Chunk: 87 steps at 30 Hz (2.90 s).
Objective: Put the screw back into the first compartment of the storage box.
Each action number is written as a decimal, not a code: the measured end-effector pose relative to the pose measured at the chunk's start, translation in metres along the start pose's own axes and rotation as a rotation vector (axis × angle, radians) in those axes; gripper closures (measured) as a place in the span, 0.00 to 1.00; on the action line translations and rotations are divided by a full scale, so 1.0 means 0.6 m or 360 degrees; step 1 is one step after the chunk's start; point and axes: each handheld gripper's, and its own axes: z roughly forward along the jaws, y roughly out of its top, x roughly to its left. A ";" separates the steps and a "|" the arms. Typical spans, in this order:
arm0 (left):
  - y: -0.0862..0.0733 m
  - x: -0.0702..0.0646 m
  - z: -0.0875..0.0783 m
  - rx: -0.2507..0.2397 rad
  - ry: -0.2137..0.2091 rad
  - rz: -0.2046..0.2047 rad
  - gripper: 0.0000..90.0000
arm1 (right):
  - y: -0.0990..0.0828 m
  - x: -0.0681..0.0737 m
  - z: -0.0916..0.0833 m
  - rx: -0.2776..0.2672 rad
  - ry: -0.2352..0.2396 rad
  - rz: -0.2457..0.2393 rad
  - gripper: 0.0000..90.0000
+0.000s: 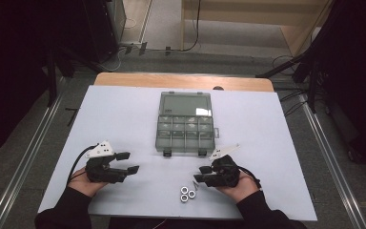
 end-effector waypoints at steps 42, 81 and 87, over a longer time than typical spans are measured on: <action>0.001 0.006 0.002 0.0006 0.0008 0.0001 0.36 | 0.008 0.013 0.015 0.0138 -0.0085 -0.0018 0.98; -0.001 0.009 0.003 0.0008 0.0006 -0.0015 0.36 | 0.061 0.003 -0.015 0.0039 -0.0023 0.0076 0.98; -0.001 0.008 0.003 0.0008 0.0005 -0.0007 0.36 | 0.075 0.002 -0.019 0.0004 -0.0029 0.0079 0.99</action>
